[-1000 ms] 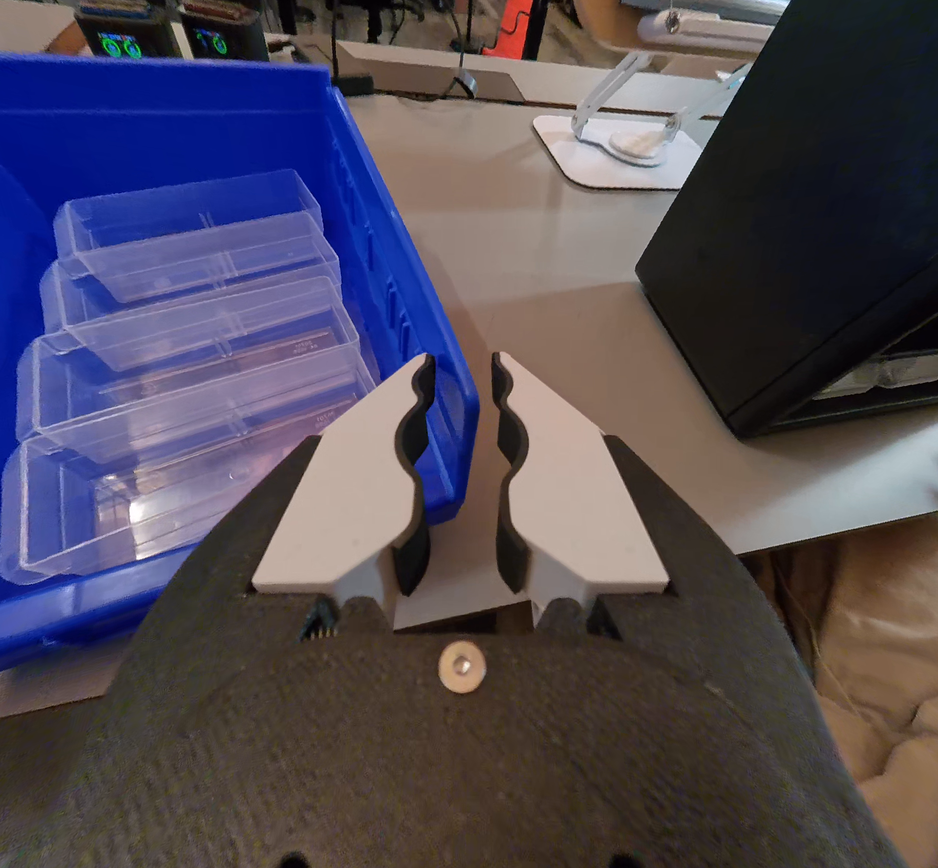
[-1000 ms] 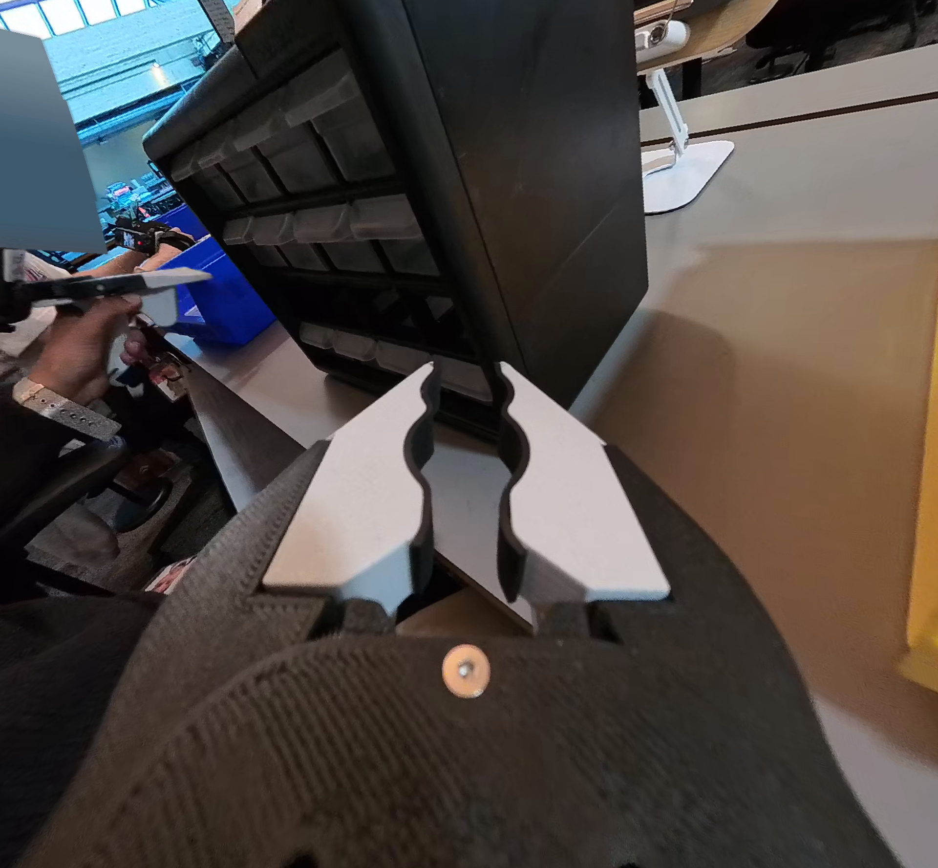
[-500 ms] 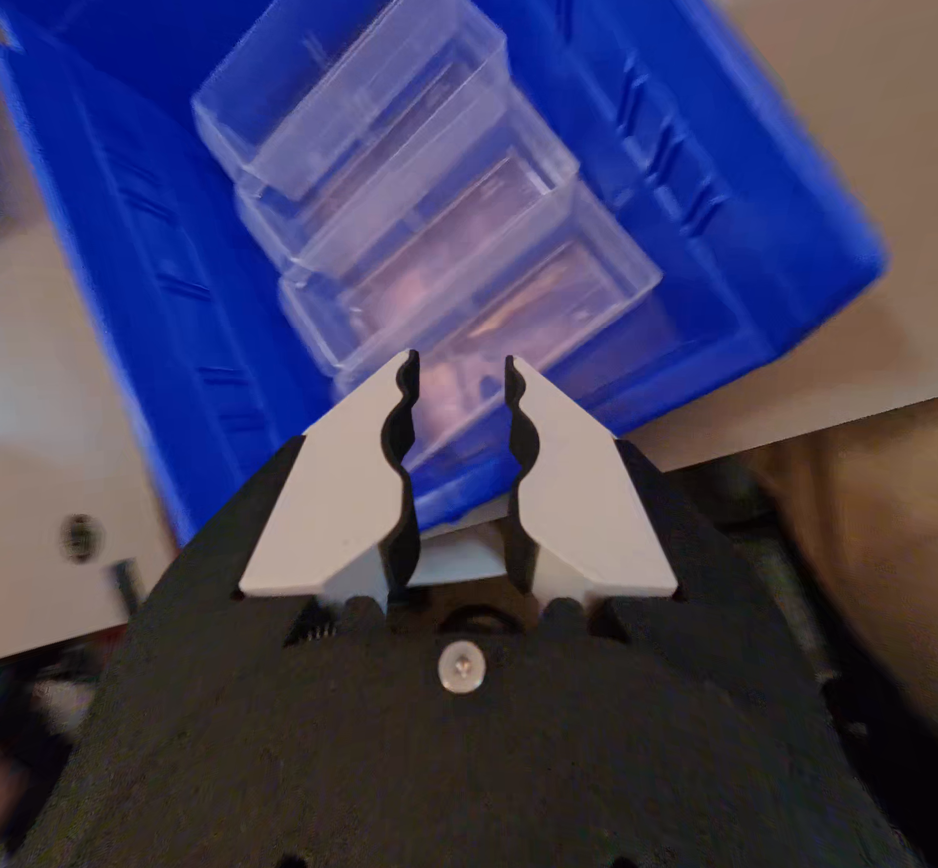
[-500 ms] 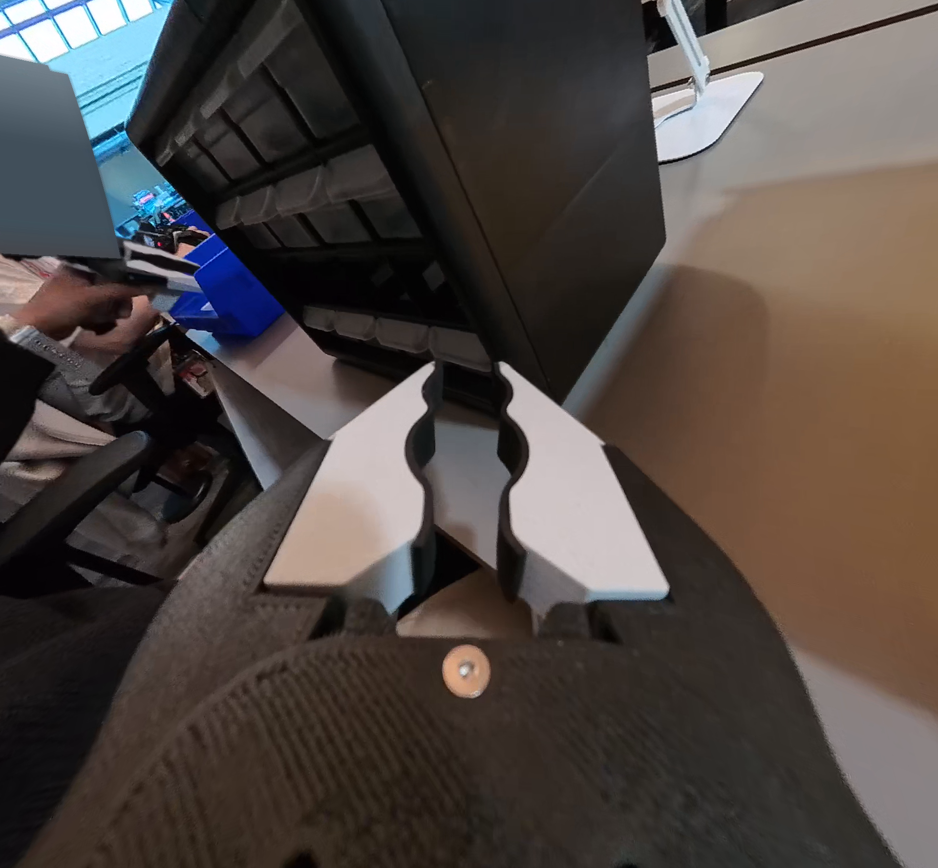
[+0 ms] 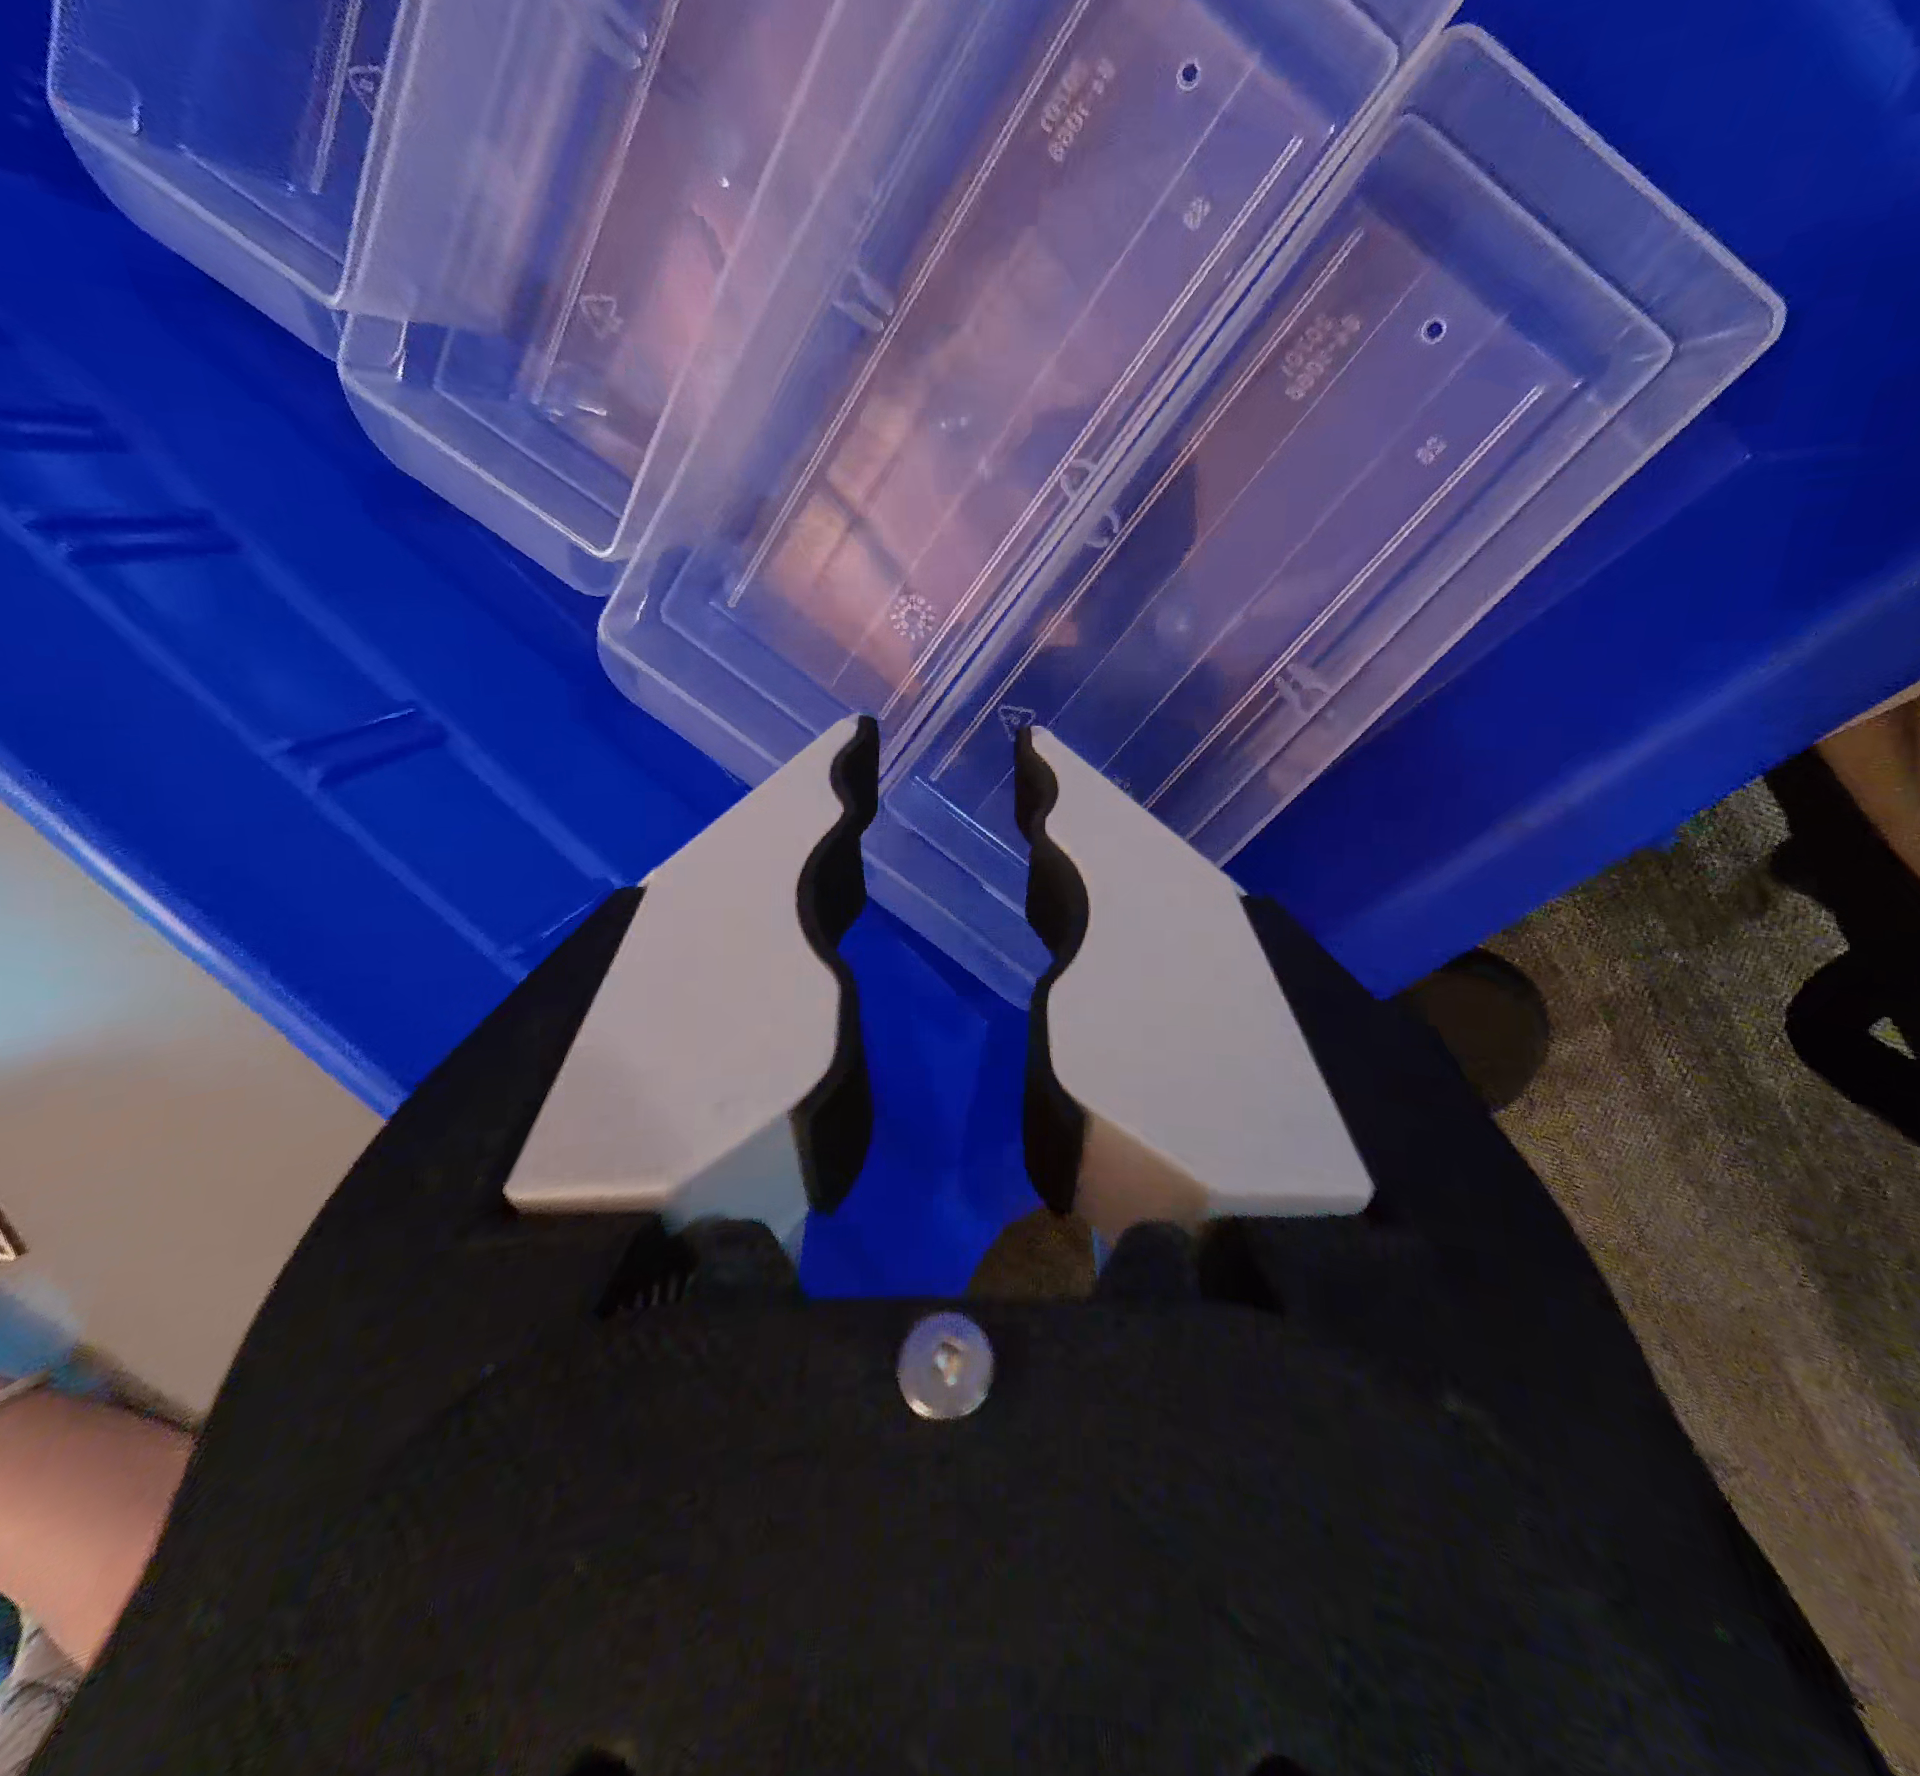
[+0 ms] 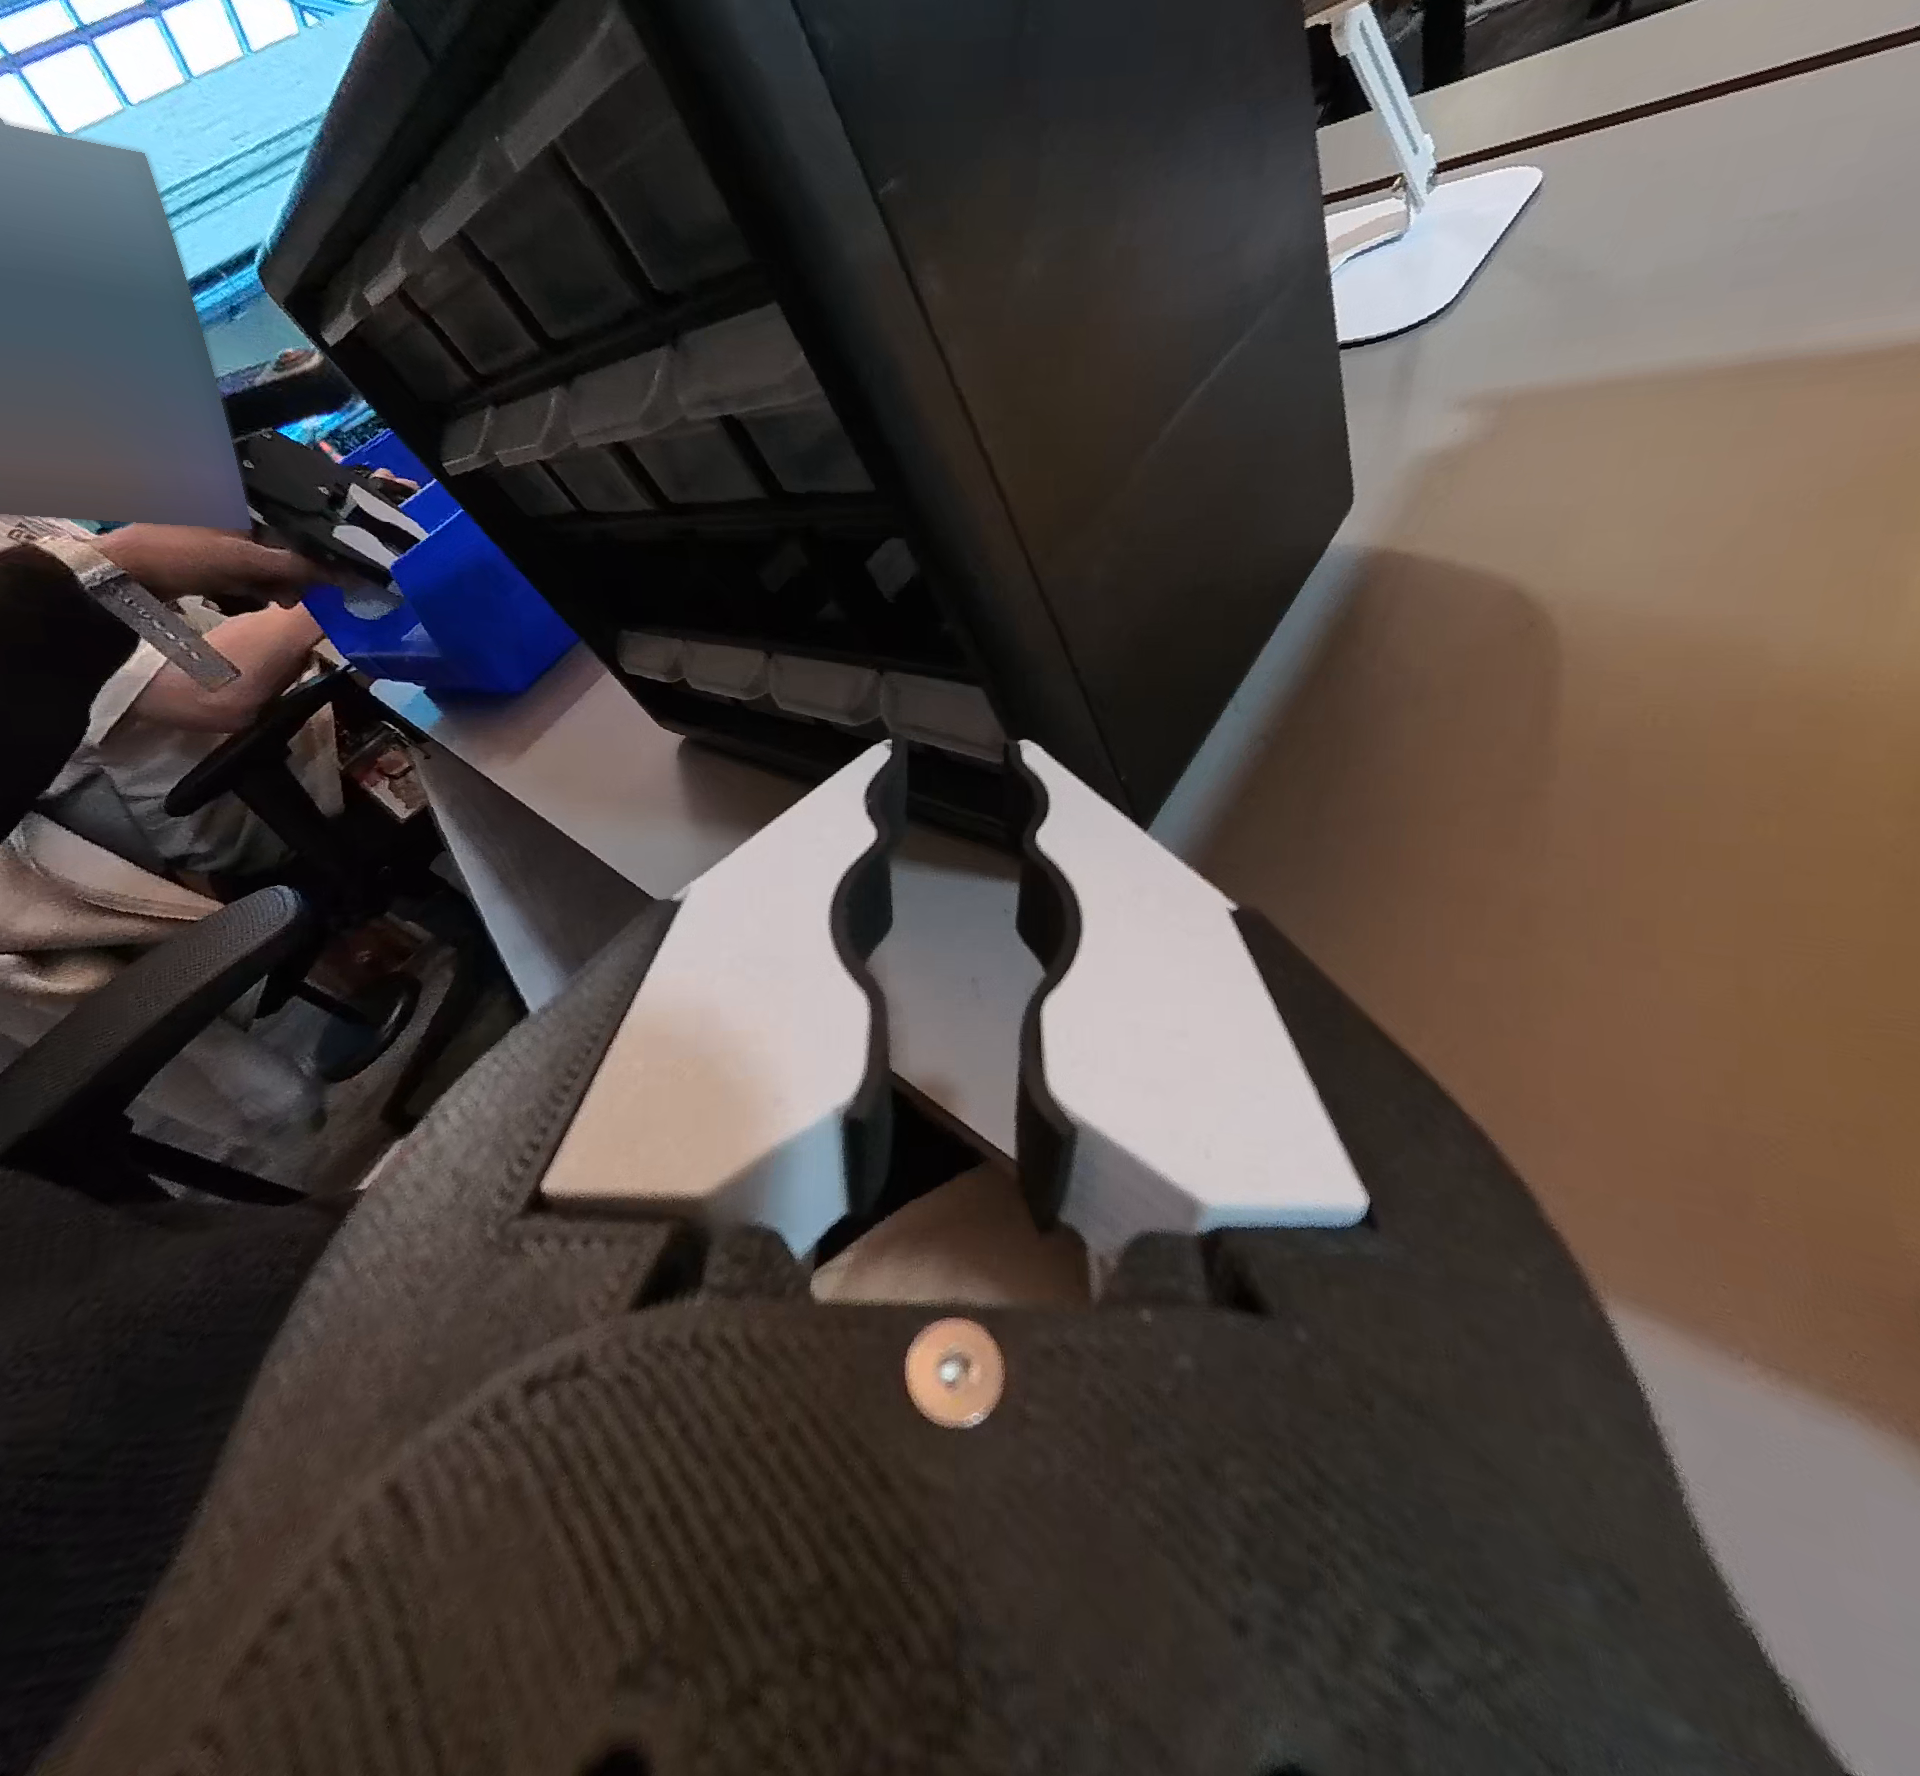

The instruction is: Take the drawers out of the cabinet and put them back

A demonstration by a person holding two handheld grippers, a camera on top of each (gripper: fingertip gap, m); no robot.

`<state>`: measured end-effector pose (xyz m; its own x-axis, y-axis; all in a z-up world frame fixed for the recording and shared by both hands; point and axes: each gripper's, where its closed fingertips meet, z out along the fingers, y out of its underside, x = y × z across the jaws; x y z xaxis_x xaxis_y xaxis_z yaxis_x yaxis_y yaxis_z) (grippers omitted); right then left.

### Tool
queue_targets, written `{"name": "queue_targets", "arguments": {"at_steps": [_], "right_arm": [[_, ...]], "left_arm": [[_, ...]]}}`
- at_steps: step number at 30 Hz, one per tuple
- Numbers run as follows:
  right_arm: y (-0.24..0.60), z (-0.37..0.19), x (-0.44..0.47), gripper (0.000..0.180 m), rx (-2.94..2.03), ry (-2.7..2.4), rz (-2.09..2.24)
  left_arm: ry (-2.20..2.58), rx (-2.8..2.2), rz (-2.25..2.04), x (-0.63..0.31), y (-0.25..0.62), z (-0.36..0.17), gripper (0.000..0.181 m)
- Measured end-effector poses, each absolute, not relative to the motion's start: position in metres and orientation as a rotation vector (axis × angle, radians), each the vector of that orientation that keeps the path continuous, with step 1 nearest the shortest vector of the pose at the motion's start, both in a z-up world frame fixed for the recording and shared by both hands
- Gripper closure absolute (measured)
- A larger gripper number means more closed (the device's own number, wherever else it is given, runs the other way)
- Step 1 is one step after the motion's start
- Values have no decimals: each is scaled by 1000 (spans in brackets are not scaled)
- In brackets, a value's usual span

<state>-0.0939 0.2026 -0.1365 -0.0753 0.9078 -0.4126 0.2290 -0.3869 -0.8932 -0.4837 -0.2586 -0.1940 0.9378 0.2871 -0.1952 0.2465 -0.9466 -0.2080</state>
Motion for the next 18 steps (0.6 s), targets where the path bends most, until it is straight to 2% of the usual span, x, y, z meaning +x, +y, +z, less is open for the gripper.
{"name": "queue_targets", "arguments": {"at_steps": [18], "right_arm": [[202,-136,-95,163,-1632,-1221,1548]], "left_arm": [[-303,-2871,419,-474,-247,-180,162]]}}
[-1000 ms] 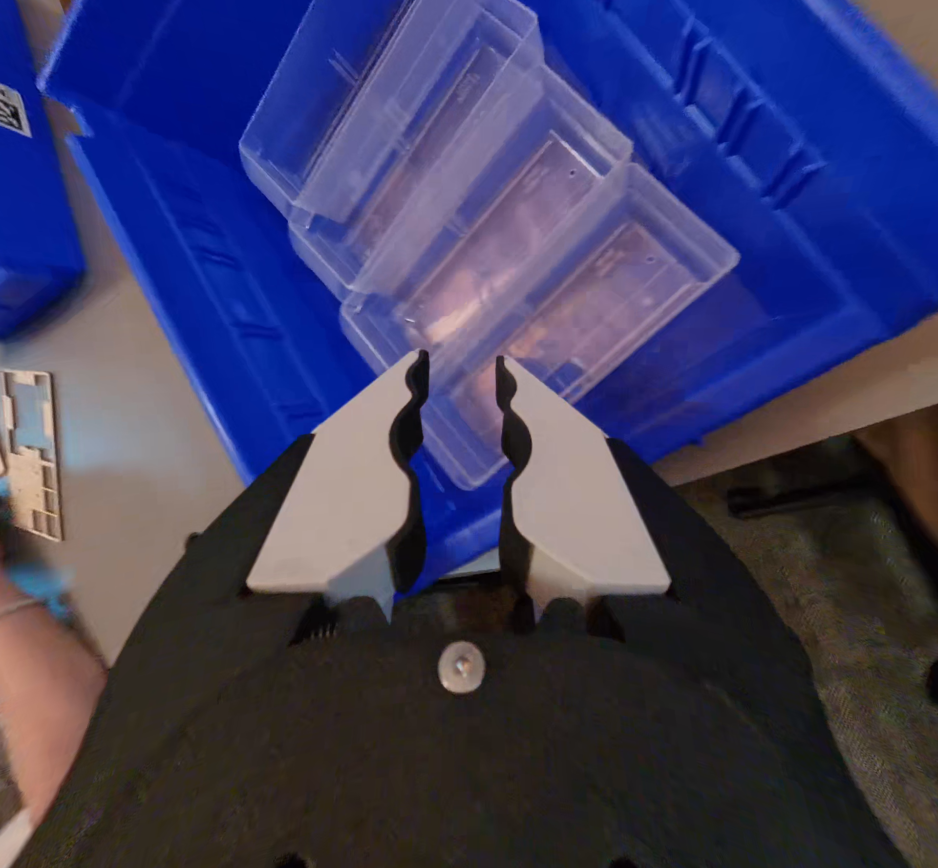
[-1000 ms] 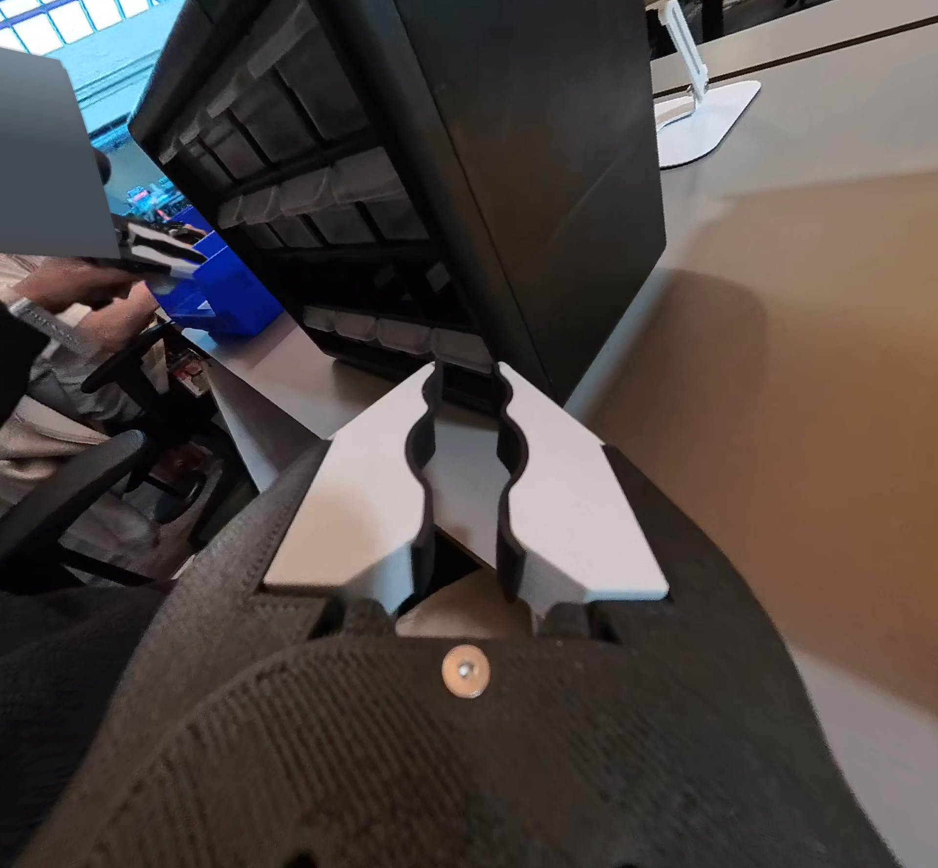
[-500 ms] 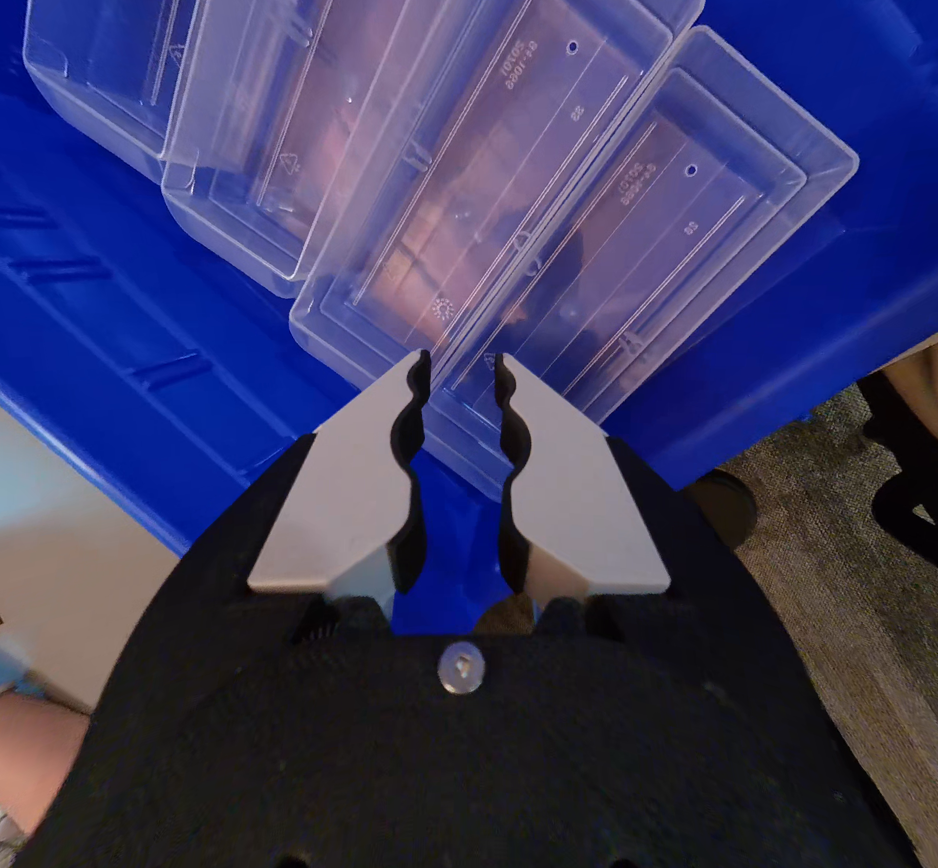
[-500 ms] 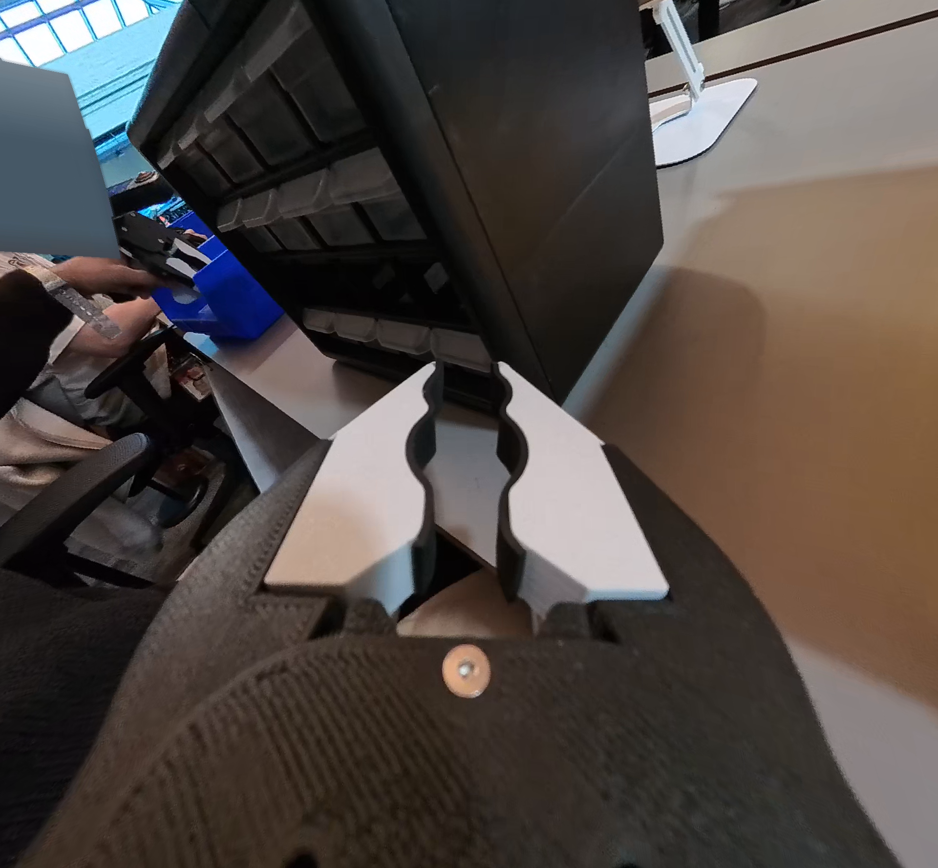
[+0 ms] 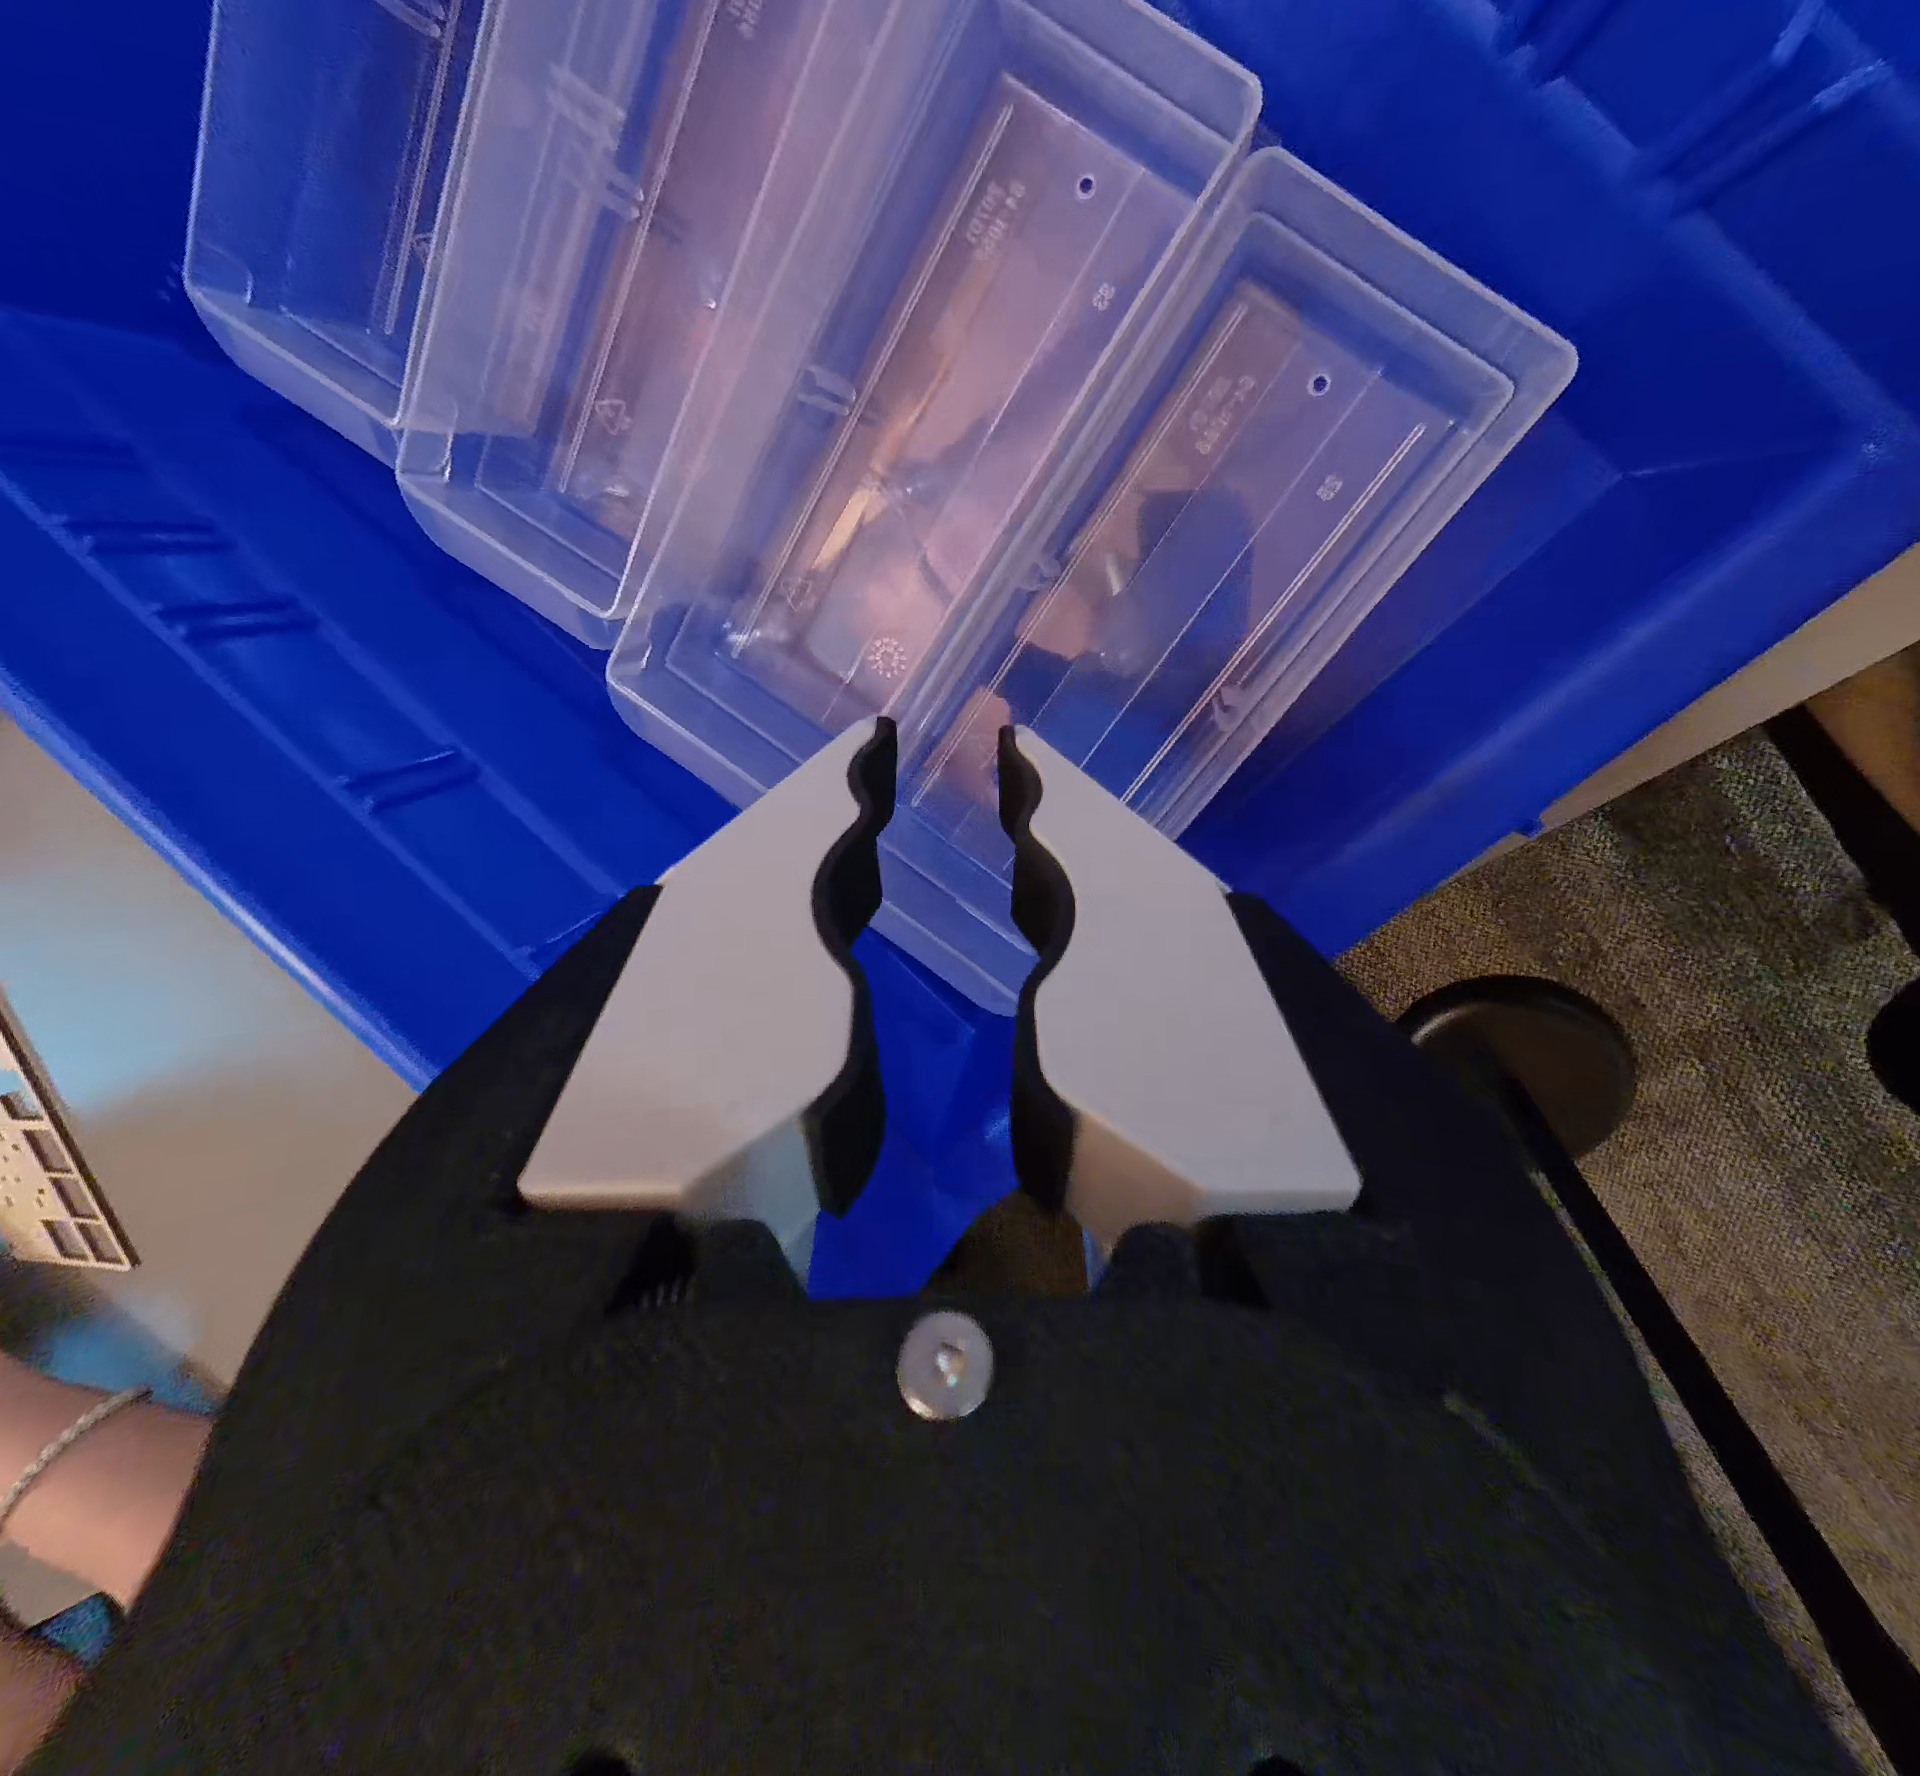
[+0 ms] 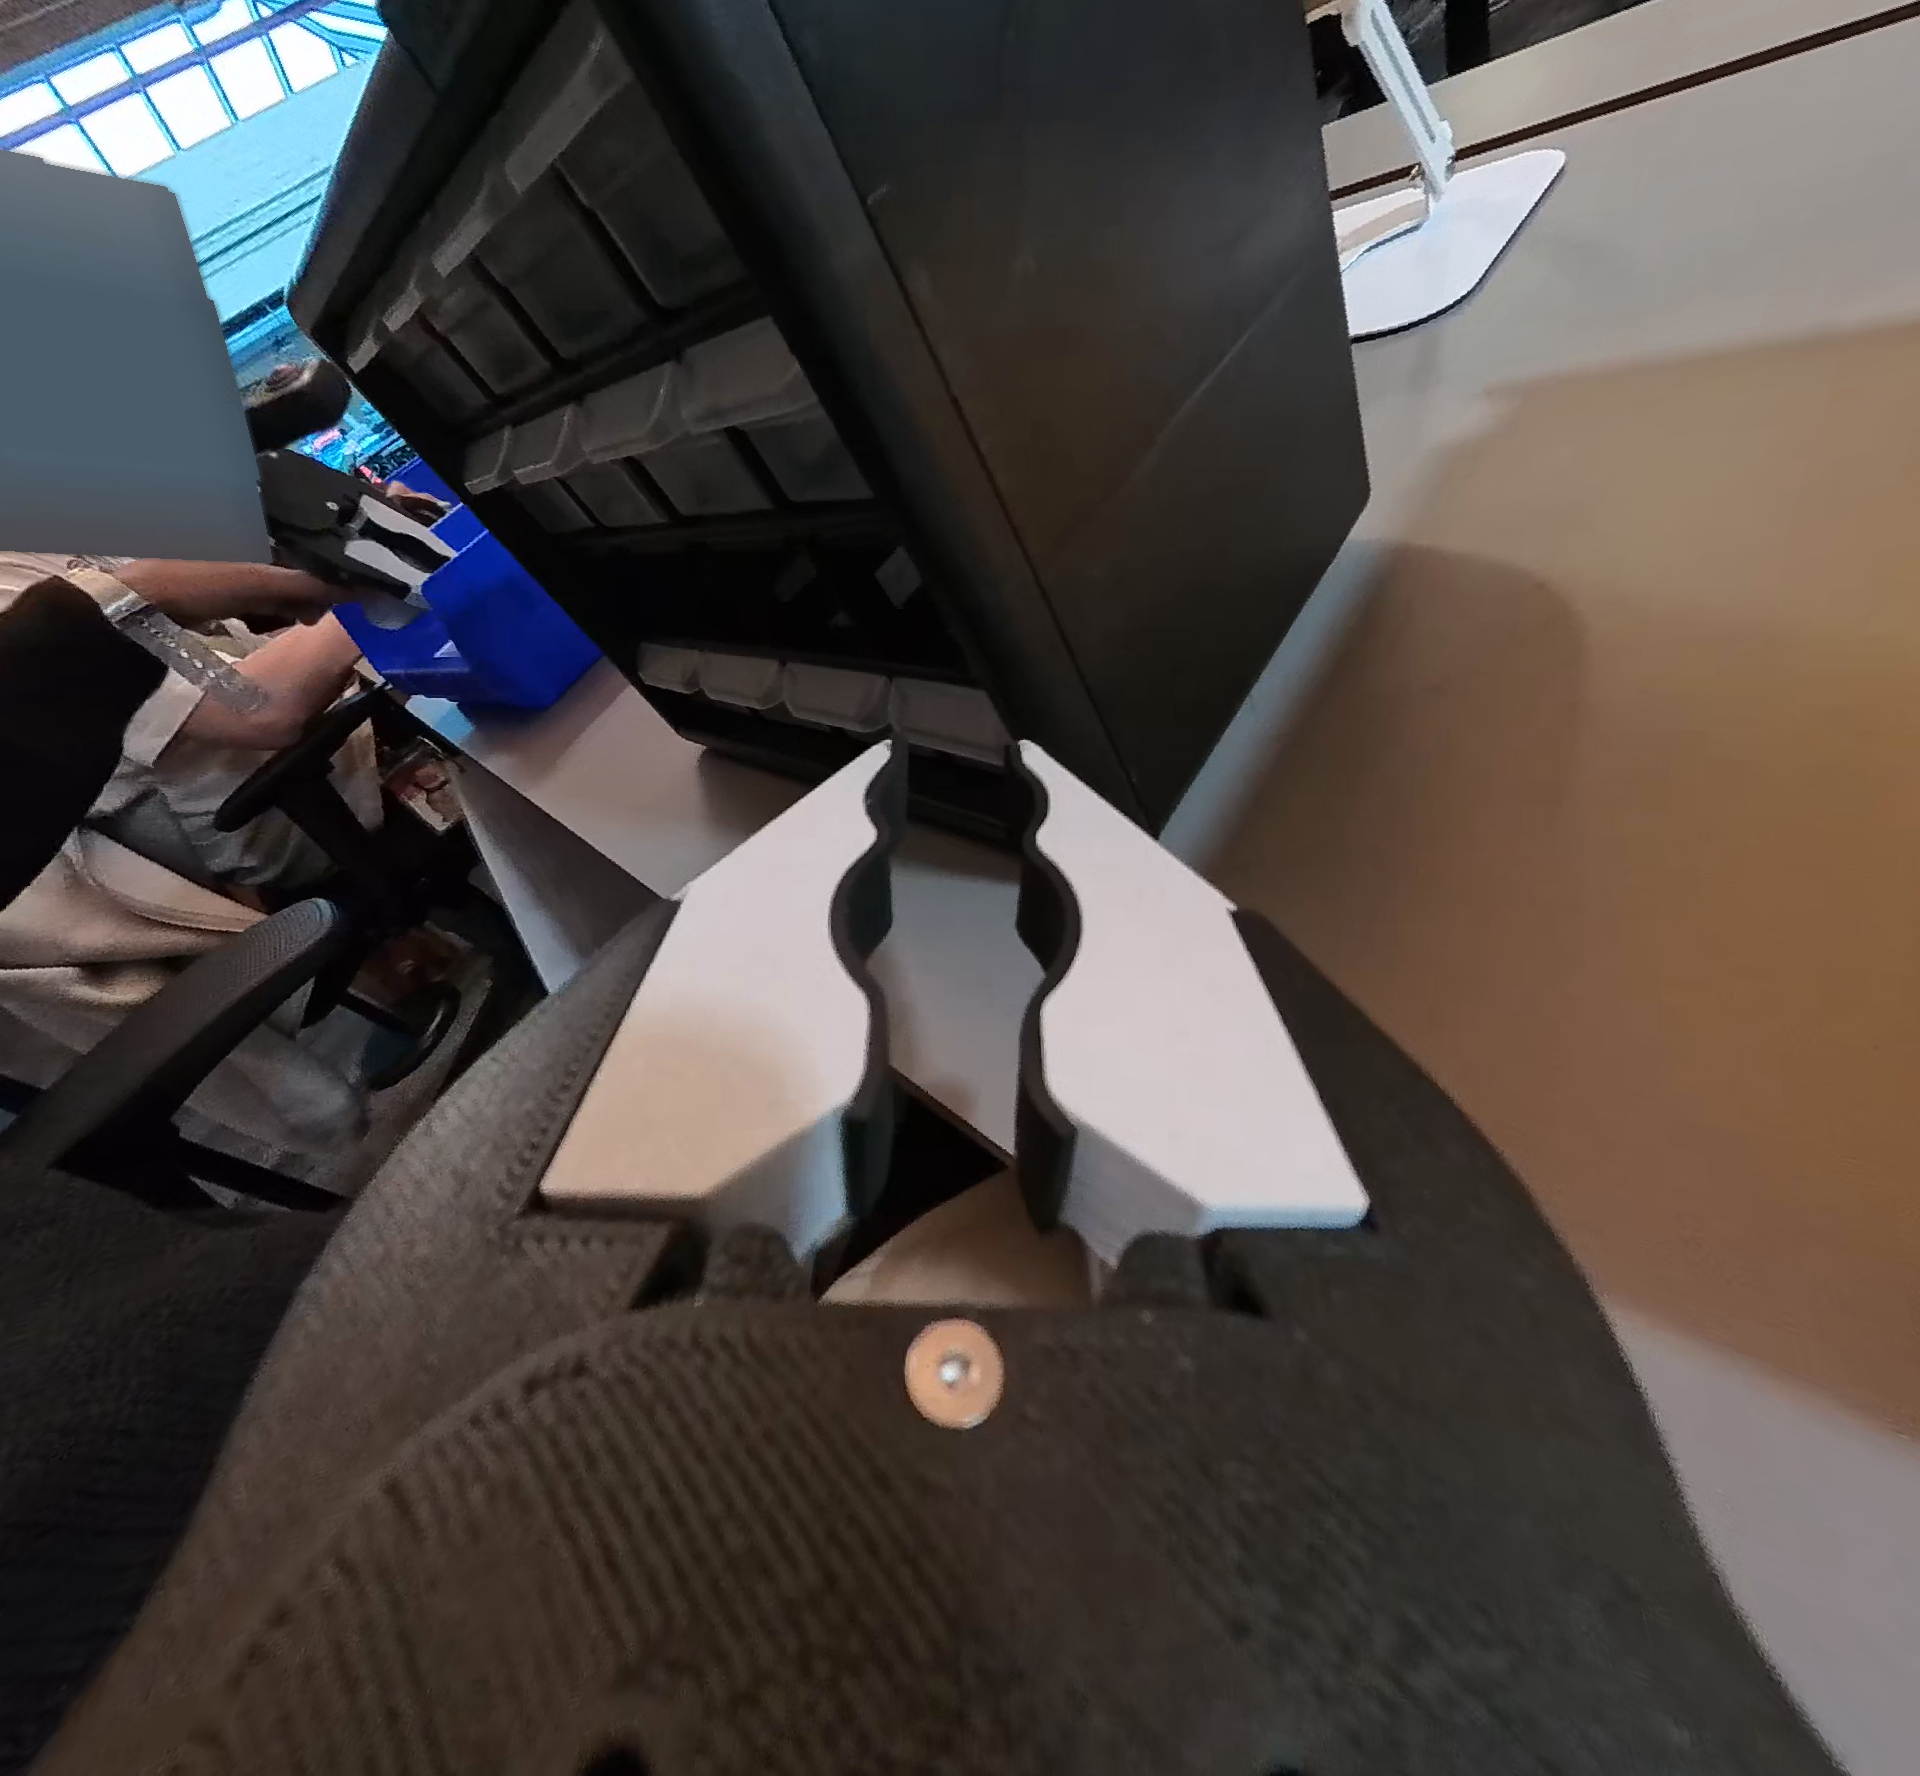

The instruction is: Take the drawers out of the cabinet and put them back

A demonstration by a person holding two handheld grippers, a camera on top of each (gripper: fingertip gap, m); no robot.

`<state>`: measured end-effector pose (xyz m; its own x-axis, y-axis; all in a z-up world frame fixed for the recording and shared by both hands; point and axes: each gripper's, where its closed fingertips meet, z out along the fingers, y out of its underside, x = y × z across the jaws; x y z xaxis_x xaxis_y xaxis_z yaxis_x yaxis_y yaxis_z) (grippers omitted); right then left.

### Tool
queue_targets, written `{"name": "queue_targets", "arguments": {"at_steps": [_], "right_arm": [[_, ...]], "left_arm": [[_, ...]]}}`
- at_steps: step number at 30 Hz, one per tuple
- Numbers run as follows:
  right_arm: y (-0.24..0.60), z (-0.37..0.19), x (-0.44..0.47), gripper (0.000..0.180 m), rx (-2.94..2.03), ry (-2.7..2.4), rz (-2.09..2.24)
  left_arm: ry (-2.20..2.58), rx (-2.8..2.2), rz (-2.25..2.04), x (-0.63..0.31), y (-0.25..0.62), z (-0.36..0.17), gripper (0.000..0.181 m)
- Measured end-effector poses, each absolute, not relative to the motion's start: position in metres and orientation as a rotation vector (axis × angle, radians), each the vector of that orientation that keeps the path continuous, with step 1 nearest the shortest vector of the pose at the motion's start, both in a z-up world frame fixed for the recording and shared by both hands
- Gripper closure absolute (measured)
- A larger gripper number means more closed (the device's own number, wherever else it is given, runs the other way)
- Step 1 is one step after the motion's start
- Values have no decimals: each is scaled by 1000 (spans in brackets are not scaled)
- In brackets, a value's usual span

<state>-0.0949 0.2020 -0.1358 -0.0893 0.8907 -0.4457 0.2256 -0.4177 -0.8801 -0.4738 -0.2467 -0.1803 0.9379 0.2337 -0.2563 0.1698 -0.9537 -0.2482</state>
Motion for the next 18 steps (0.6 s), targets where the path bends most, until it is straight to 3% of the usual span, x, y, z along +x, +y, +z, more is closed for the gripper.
{"name": "queue_targets", "arguments": {"at_steps": [18], "right_arm": [[202,-132,-93,164,-1616,-1212,1533]], "left_arm": [[-260,-2827,459,-477,-240,-179,161]]}}
